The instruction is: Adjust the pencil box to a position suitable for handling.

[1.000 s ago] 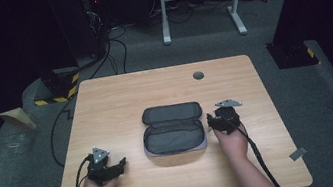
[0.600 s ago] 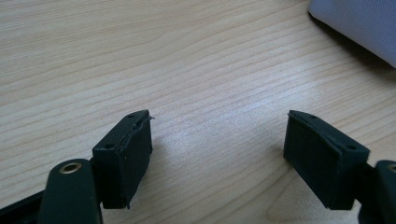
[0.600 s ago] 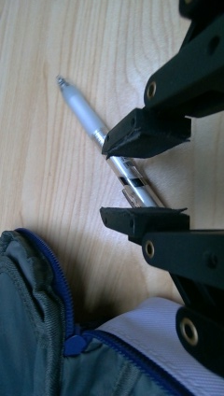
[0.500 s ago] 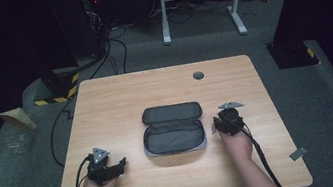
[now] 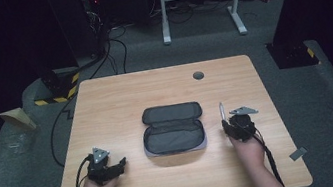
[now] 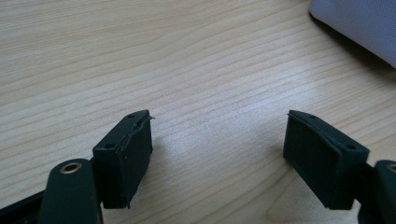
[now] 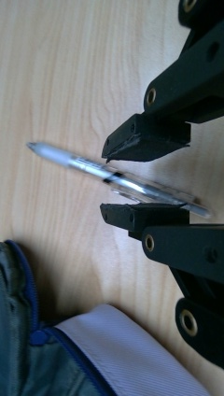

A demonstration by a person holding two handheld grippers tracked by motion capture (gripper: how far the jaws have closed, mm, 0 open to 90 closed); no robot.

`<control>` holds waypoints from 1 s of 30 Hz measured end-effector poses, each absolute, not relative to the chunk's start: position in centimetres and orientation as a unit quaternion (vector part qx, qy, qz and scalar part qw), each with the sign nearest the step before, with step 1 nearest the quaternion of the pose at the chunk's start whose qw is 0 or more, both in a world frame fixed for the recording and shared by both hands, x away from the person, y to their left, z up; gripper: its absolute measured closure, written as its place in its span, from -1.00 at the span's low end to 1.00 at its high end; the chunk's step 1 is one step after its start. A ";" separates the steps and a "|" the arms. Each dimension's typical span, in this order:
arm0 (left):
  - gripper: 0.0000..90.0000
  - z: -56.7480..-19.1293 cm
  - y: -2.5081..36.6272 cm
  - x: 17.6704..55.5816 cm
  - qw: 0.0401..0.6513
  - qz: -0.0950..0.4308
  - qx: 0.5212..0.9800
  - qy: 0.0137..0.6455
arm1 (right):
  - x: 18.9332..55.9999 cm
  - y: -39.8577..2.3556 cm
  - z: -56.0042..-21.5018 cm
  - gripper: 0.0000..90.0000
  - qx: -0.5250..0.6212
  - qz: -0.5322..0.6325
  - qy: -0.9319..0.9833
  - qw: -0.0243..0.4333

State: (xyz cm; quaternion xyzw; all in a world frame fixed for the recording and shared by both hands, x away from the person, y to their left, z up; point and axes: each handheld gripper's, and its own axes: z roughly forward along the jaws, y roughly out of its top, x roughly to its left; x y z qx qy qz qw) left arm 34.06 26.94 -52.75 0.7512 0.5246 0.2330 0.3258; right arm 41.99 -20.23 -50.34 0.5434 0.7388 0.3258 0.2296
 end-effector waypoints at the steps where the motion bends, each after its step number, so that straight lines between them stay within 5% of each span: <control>1: -0.47 -52.7 26.9 34.1 0.326 0.233 0.751 0.525 | 42.3 -20.2 -50.3 0.47 0.542 0.330 0.738 0.230; 13: -0.47 -52.7 27.0 34.1 0.324 0.236 0.753 0.522 | 45.8 -19.5 -51.0 0.53 0.569 0.303 0.735 0.210; 30: -0.47 -52.8 26.9 34.0 0.326 0.235 0.750 0.525 | 43.0 -21.3 -51.3 0.66 0.530 0.300 0.766 0.205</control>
